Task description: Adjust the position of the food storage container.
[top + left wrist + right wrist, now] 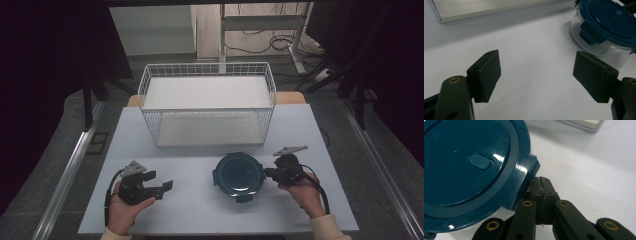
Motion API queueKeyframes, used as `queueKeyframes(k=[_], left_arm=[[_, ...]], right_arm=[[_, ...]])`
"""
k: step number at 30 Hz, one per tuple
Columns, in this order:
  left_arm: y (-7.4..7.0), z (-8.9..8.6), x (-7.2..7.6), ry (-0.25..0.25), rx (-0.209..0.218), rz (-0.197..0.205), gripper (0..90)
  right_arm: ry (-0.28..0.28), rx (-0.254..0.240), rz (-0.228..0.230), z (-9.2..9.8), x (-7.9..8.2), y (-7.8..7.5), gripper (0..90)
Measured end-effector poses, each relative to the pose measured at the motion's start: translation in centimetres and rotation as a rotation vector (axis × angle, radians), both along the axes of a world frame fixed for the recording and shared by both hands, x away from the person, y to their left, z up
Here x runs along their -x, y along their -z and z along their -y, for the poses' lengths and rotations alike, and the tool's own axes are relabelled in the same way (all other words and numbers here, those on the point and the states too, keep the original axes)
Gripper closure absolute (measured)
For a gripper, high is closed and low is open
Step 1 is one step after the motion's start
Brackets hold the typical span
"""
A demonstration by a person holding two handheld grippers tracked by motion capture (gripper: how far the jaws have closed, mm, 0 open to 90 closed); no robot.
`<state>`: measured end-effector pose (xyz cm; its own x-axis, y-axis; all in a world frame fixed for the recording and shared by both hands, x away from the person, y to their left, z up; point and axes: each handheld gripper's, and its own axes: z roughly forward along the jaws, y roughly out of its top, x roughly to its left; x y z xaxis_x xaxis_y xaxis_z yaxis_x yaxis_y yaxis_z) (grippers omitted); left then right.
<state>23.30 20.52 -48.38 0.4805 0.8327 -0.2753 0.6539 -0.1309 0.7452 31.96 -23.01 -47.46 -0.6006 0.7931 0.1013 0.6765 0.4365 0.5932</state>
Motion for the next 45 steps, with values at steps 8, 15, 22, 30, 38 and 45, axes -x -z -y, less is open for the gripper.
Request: queueKeyframes(k=[8,15,22,30,38,45], left_arm=[[0.0,-0.1,0.0,-0.004,-0.001,-0.001,22.0],[0.1,-0.1,-0.1,-0.004,0.001,-0.004,22.1],[-0.1,-0.3,0.0,-0.001,0.024,-0.008,22.1],[0.0,-0.3,-0.1,-0.002,0.019,-0.013,22.0],[-0.1,-0.3,0.0,-0.008,0.018,-0.006,22.0],[-0.5,-0.8,0.2,-0.025,0.028,0.011,22.0]], right_arm=[[-0.028,-0.009,0.008,-1.6,0.4,0.2,89.9],[-0.061,-0.024,0.001,-2.7,0.9,0.3,90.0],[-0.092,-0.028,0.004,-4.0,1.4,0.4,90.0],[-0.117,-0.027,0.004,-4.9,1.7,0.4,90.0],[-0.138,-0.040,0.011,-5.2,1.7,0.5,90.0],[-0.098,-0.120,0.121,-2.3,2.1,-1.5,89.8]])
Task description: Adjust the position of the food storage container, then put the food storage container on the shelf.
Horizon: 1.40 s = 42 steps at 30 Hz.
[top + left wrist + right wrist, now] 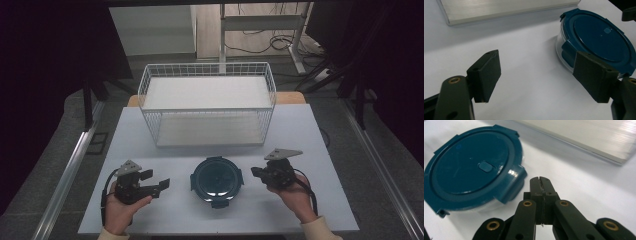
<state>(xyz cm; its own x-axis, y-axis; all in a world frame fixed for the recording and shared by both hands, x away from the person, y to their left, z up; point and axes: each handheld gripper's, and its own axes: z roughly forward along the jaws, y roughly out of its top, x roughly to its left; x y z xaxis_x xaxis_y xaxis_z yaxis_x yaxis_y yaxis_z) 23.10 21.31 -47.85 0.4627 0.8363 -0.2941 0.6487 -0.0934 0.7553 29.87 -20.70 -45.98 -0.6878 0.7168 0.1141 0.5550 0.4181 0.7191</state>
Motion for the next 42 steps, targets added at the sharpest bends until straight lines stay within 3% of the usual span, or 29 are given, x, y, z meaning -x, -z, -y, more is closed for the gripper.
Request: queueKeyframes(k=[3,4,5,6,7,8,13,21,26,28,33,36,41,42], left_arm=[[-0.1,0.1,0.0,0.002,-0.002,0.000,22.0],[-0.1,0.2,0.1,0.006,-0.002,0.003,22.1],[-0.2,0.4,0.1,0.012,-0.005,0.005,22.0],[-0.3,0.4,0.2,0.014,-0.005,0.007,22.0],[-0.3,0.4,0.2,0.014,-0.005,0.007,22.0],[-0.4,0.5,0.3,0.016,-0.004,0.012,21.9],[-0.7,0.5,0.4,0.005,-0.001,0.012,21.5],[-0.7,1.2,0.2,0.023,0.005,-0.004,20.4],[-0.6,1.7,0.1,0.002,0.010,-0.045,19.6],[-1.0,1.8,-0.2,0.000,0.035,-0.065,18.5],[-1.8,2.5,-0.6,0.012,0.062,-0.070,17.7],[-1.4,3.9,-1.6,0.034,0.087,-0.128,16.8],[-0.7,5.0,-2.7,0.058,0.125,-0.174,15.1],[-0.2,5.2,-3.1,0.068,0.168,-0.203,15.0]], right_arm=[[0.004,-0.030,-0.003,0.9,0.3,0.1,89.4],[0.006,-0.035,0.002,1.3,0.5,0.3,85.4],[0.015,-0.048,0.010,1.9,0.8,0.6,64.3],[0.029,-0.058,0.013,2.1,0.9,0.6,51.8],[0.029,-0.058,0.013,2.1,0.9,0.6,51.8],[0.056,-0.090,0.030,2.4,1.1,0.6,40.1],[0.067,-0.155,0.003,2.6,0.8,0.5,27.4],[0.071,-0.154,-0.031,2.1,0.7,0.6,24.4],[0.060,-0.150,-0.053,1.3,1.0,0.7,20.1],[0.066,-0.183,-0.088,0.7,1.1,0.7,19.6],[0.060,-0.215,-0.108,-0.5,0.7,-0.3,17.8],[0.052,-0.214,-0.133,-1.4,0.3,-0.2,15.8],[0.072,-0.241,-0.180,-2.2,-0.5,0.8,13.2],[0.074,-0.241,-0.197,-2.3,-0.6,1.2,12.8]])
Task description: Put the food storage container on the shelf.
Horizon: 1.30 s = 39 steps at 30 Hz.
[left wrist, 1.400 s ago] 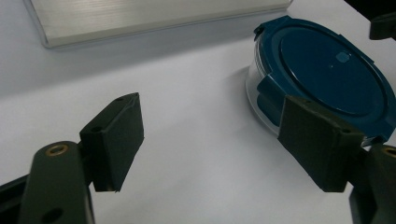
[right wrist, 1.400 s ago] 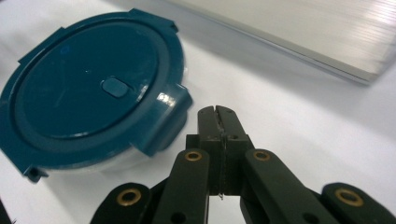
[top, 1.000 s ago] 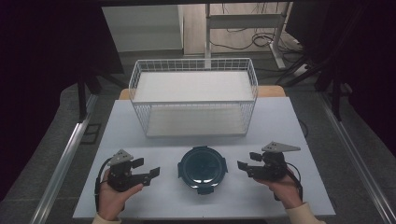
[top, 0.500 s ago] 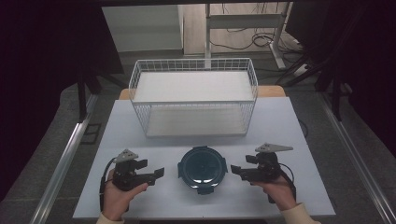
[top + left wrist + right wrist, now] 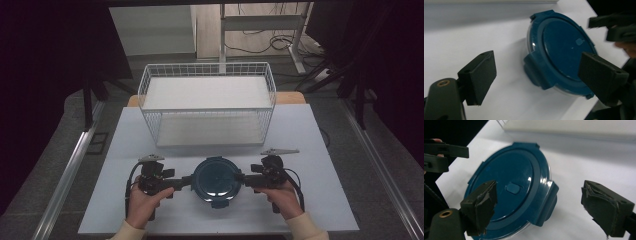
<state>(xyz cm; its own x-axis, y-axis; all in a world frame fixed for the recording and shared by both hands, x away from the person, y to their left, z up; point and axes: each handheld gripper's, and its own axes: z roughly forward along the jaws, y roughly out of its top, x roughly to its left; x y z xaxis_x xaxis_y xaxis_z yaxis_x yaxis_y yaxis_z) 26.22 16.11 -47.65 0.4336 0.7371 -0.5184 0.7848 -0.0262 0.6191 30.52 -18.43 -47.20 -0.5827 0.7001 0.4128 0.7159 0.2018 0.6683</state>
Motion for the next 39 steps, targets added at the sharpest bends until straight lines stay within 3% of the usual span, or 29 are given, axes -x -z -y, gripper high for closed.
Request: queueKeyframes(k=[1,4,9,12,14,16,21,25,28,30,32,39], left_arm=[[0.0,0.0,0.0,0.000,0.000,0.000,15.0],[1.0,0.6,-0.5,0.033,0.050,-0.051,15.7],[1.4,1.0,-0.6,0.047,0.049,-0.061,16.4],[2.0,1.1,-0.8,0.051,0.116,-0.099,16.6],[2.4,1.2,-1.0,0.053,0.135,-0.115,16.7],[3.2,1.6,-1.3,0.066,0.127,-0.146,17.2],[3.7,2.2,-1.7,0.094,0.165,-0.173,20.4],[3.9,2.6,-1.7,0.089,0.156,-0.183,23.6],[4.8,2.5,-1.7,0.079,0.224,-0.233,26.7],[5.0,2.6,-1.8,0.081,0.236,-0.247,26.2],[4.7,2.7,-1.8,0.069,0.216,-0.226,26.5],[4.4,2.4,-1.4,0.061,0.221,-0.227,31.2]], right_arm=[[0.000,0.000,0.000,0.0,0.0,0.0,12.8],[-0.011,-0.001,-0.060,-0.3,-0.4,1.2,12.6],[-0.023,-0.018,-0.104,-0.7,-0.5,1.9,12.6],[-0.029,-0.030,-0.136,-1.1,-0.5,2.5,13.1],[-0.037,-0.041,-0.155,-1.4,-0.5,2.8,13.5],[-0.048,-0.056,-0.183,-1.6,-0.6,3.0,14.5],[-0.047,-0.093,-0.226,-1.7,-0.7,3.4,16.2],[-0.045,-0.098,-0.239,-1.9,-0.6,3.5,16.2],[-0.023,-0.123,-0.271,-1.7,-0.7,3.6,20.6],[-0.014,-0.140,-0.283,-1.6,-0.8,3.7,22.3],[-0.016,-0.173,-0.313,-1.2,-1.0,3.9,24.3],[-0.016,-0.196,-0.312,-0.7,-1.0,3.6,31.6]])
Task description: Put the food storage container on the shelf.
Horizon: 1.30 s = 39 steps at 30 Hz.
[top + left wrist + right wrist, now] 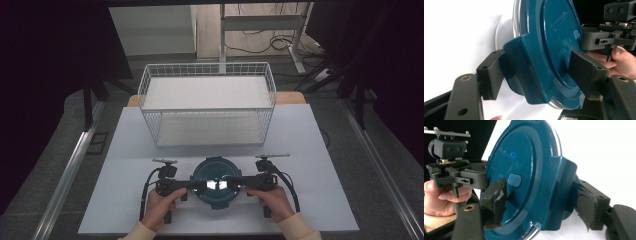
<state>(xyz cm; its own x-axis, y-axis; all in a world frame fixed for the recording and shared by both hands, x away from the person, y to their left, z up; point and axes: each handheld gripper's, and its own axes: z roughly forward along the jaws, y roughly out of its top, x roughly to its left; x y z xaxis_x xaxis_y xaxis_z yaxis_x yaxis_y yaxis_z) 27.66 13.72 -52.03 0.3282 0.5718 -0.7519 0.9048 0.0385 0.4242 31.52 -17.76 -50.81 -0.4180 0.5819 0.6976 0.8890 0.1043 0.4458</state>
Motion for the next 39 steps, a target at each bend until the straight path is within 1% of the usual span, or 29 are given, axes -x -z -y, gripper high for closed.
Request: queueKeyframes(k=[4,5,6,7,9,10,11,13,14,15,17,18,19,22,24,27,29,30,31,32,34,35,36,37,38,39], left_arm=[[-0.3,0.0,0.5,-0.006,-0.007,0.021,33.3],[-0.3,0.0,0.5,-0.006,-0.007,0.021,33.9],[-0.4,-0.1,0.7,-0.008,-0.003,0.025,35.1],[-0.4,-0.2,1.0,-0.019,0.010,0.033,36.1],[-0.4,-0.2,1.4,-0.032,0.015,0.044,37.1],[-0.4,-0.2,1.4,-0.032,0.015,0.044,37.4],[-0.4,-0.2,1.5,-0.036,0.013,0.048,37.5],[-0.6,-0.2,1.8,-0.040,0.005,0.057,37.9],[-0.6,-0.2,1.8,-0.040,0.005,0.057,38.3],[-0.8,-0.2,1.9,-0.038,-0.004,0.073,38.7],[-1.1,-0.3,2.0,-0.042,-0.005,0.084,40.0],[-1.1,-0.3,2.0,-0.042,-0.005,0.084,40.8],[-1.3,-0.3,2.1,-0.048,-0.008,0.099,41.4],[-1.4,-0.5,2.1,-0.054,-0.010,0.107,41.5],[-1.5,-0.6,2.1,-0.054,-0.008,0.111,41.5],[-1.6,-0.6,2.2,-0.053,-0.008,0.116,41.5],[-2.1,-0.6,2.3,-0.050,-0.005,0.131,41.5],[-2.1,-0.6,2.3,-0.050,-0.005,0.131,41.6],[-2.5,-0.7,2.4,-0.050,-0.006,0.139,41.6],[-3.0,-0.8,2.7,-0.052,-0.010,0.159,41.6],[-3.7,-0.9,2.8,-0.051,-0.012,0.178,41.7],[-3.7,-0.9,2.8,-0.051,-0.012,0.178,41.7],[-4.1,-0.9,2.9,-0.050,-0.014,0.192,41.7],[-4.6,-1.0,3.0,-0.050,-0.014,0.208,41.8],[-4.6,-1.0,3.0,-0.050,-0.014,0.208,41.9],[-5.0,-1.1,3.1,-0.047,-0.019,0.226,41.9]], right_arm=[[-0.004,-0.011,0.014,0.3,0.3,-0.2,34.9],[-0.002,-0.018,0.016,0.4,0.4,-0.3,35.8],[0.002,-0.024,0.021,0.5,0.5,-0.3,36.4],[0.006,-0.030,0.025,0.6,0.7,-0.3,36.9],[0.007,-0.031,0.043,0.6,0.9,-0.4,37.3],[0.007,-0.031,0.043,0.6,0.9,-0.4,37.3],[0.007,-0.030,0.058,0.5,1.1,-0.5,37.5],[0.007,-0.031,0.066,0.5,1.2,-0.6,37.8],[0.008,-0.032,0.068,0.5,1.3,-0.6,37.8],[0.008,-0.033,0.072,0.6,1.4,-0.7,38.5],[0.011,-0.037,0.087,0.6,1.5,-0.8,39.2],[0.011,-0.037,0.087,0.6,1.5,-0.8,39.2],[0.016,-0.040,0.100,0.6,1.6,-0.9,40.0],[0.004,-0.033,0.118,0.5,1.8,-1.1,40.1],[0.006,-0.029,0.133,0.3,1.9,-1.1,40.1],[0.007,-0.029,0.142,0.3,2.0,-1.3,40.1],[0.007,-0.027,0.171,0.2,2.1,-1.8,40.1],[0.007,-0.027,0.171,0.2,2.1,-1.8,40.1],[0.005,-0.025,0.182,0.2,2.2,-2.0,40.1],[-0.002,-0.027,0.205,0.1,2.4,-2.6,40.1],[-0.004,-0.031,0.233,0.0,2.7,-3.2,40.1],[-0.004,-0.031,0.233,0.0,2.7,-3.2,40.1],[-0.005,-0.031,0.247,0.0,2.7,-3.5,40.1],[-0.009,-0.034,0.274,-0.1,2.9,-4.1,40.2],[-0.009,-0.034,0.274,-0.1,2.9,-4.1,40.2],[-0.012,-0.035,0.296,-0.2,3.1,-4.6,40.2]])
